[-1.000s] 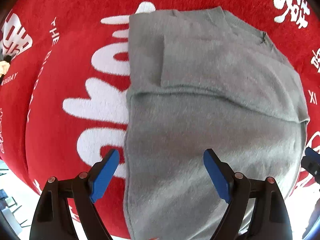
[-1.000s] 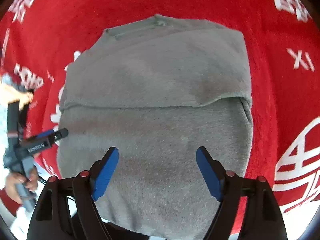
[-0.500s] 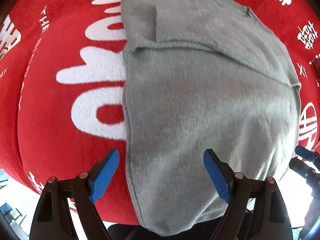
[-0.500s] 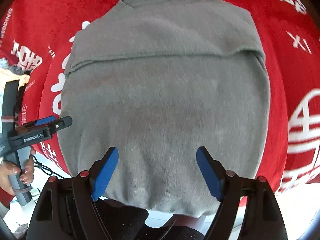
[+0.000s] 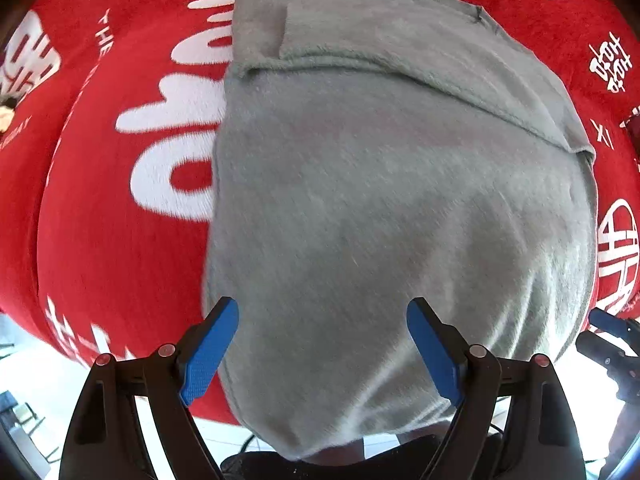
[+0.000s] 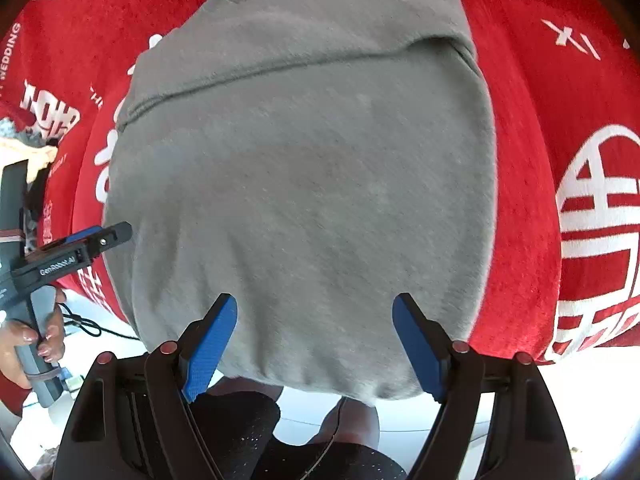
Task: Fold small clothes
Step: 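Grasp the hem with both grippers and lift it toward the collar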
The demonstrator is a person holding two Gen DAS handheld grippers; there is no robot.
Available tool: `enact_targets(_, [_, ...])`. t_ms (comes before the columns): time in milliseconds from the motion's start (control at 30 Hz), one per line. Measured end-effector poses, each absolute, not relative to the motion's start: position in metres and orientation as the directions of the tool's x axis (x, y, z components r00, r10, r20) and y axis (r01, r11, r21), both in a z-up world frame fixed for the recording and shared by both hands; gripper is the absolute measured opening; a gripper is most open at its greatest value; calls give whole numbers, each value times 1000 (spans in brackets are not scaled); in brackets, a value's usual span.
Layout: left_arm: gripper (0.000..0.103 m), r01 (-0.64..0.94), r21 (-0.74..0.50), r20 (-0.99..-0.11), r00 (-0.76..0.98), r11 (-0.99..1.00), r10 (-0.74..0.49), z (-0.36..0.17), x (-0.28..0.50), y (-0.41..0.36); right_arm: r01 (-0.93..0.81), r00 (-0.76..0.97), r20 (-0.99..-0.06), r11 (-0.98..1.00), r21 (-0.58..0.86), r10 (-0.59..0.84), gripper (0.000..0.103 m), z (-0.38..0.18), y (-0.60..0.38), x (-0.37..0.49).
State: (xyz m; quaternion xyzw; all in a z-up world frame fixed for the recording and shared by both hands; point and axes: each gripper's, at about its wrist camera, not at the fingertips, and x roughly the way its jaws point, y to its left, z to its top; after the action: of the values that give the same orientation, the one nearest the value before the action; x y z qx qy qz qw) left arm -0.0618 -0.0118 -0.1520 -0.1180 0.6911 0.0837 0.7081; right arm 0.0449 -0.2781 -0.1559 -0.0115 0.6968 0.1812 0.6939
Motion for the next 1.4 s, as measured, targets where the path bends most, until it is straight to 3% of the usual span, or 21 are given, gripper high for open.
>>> enact_targets(500, [87,-379,-29,-999,-13,925,-36,-152,-209,-117,-262,-144,-939,903,341,313,83,-197,-363,-9])
enact_targets(900, [87,-440,-140,-990,38,887,-137,-176,-286,-59,-254,-264,-871,841,478,415,83,-258,-347,-40])
enact_targets(1100, [87,-389,-198,-979,37,900,-199,-201,-268,-40,-265,-277,-830,792,551,485,83,-269,-328,-40])
enact_targets(1400, [87,-346,-337,-941,82,876,-329,-193,-247,-54,-247,-298,-784,750,614,544,84,-265,-328,-40])
